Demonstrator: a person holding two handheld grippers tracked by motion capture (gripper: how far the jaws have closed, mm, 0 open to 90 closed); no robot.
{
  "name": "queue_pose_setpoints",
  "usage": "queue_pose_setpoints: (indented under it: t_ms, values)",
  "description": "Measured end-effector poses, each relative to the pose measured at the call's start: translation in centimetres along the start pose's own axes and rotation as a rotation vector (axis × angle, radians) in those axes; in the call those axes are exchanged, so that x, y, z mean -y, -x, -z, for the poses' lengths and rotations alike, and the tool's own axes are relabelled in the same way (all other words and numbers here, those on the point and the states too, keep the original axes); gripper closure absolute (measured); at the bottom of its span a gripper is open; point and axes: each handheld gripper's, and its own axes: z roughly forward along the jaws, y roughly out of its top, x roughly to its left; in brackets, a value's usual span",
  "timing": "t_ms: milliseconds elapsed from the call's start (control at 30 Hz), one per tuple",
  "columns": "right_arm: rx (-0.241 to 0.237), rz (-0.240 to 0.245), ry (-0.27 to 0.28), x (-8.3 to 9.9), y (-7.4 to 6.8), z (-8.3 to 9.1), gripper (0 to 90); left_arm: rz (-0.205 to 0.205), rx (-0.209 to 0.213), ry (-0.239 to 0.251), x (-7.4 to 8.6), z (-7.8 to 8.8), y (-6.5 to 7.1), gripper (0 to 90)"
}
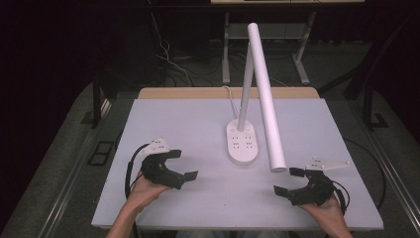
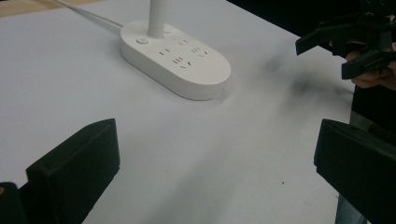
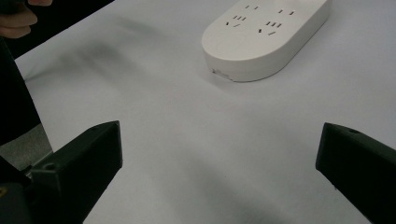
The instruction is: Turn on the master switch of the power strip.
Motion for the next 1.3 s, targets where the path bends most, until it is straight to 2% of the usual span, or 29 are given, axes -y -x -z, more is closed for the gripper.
queue_pose_setpoints:
  t_ms: [233, 633, 1300]
  values:
    - [0.003, -0.001, 0.004, 0.0, 0.1, 0.1, 0.1, -0.024, 0.004, -0.019, -1.6, -0.3, -0.1, 0.0]
    - [0.004, 0.001, 0.007, 0.1, 0.1, 0.1, 0.0, -0.053, 0.014, -0.050, -3.4, -1.0, 0.0, 0.0]
    - [0.003, -0.006, -0.002, 0.1, 0.1, 0.2, 0.1, -0.094, 0.013, -0.100, -6.6, -2.9, -1.0, 0.0]
